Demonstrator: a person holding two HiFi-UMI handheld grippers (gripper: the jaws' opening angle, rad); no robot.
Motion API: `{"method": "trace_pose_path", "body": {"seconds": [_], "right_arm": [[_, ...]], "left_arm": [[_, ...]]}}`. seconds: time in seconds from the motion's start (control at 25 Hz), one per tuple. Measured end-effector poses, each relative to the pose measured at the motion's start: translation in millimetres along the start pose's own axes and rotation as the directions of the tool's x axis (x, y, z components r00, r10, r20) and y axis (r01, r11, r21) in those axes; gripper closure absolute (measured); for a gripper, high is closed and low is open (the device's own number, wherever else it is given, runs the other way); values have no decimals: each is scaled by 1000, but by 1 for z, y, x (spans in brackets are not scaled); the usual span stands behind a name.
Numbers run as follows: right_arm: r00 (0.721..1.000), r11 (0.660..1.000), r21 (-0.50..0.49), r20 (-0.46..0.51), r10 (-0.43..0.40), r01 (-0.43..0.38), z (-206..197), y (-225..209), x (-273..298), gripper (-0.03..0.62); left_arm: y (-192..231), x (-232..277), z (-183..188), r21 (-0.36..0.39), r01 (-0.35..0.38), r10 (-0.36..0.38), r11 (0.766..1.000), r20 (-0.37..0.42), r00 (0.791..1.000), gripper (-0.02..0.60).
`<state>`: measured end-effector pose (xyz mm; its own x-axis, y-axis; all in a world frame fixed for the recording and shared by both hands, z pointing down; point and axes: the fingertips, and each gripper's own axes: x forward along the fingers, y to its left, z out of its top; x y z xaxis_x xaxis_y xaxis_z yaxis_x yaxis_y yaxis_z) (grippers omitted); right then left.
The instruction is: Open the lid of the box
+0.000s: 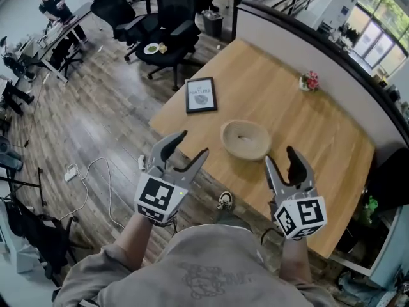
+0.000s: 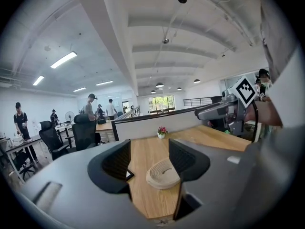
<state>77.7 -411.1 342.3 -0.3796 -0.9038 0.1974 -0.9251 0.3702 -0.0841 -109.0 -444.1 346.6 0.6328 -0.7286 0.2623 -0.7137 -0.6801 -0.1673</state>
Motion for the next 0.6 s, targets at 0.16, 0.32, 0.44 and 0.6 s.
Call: {"method": "trace_pose_path", "body": {"seconds": [0.16,0.32,0.44,0.6], "right_arm": [[999,999,17,-34,29,-28,-6,-26,26,353],[999,999,31,-37,24,-23,-6,-50,40,353],[999,999,47,-29,14,-13,-1,-60,45,353],[999,999,47,-36,12,-10,1,-64,51,353]], "left_arm": [[4,35,-4,11,11,-11,1000,-39,999,331],[7,59,-5,40,9,-7,999,-56,998,331],[10,70,1,39,20,-18,999,-53,998,331],[16,80,8,45,33,-32,998,-41,999,331]]}}
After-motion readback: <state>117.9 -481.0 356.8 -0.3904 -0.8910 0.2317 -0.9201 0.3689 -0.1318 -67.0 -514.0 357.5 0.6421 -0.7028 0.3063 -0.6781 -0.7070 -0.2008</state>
